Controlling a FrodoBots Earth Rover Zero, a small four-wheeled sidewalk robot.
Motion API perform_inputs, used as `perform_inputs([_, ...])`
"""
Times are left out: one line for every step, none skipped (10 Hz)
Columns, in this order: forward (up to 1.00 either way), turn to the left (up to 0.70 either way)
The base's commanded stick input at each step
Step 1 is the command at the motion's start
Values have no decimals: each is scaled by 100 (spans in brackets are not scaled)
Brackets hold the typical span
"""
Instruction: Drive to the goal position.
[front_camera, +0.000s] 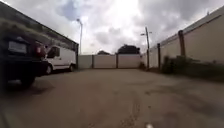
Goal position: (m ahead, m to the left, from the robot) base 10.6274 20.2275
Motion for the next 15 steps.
perform_inputs([30, 0])
perform_inputs([30, 0])
perform_inputs([30, 0])
perform_inputs([30, 0])
perform_inputs([30, 0])
perform_inputs([30, 0])
perform_inputs([30, 0])
perform_inputs([30, 0])
perform_inputs([30, 0])
perform_inputs([30, 0])
perform_inputs([30, 0])
perform_inputs([30, 0])
perform_inputs([30, 0])
perform_inputs([30, 0])
perform_inputs([30, 0])
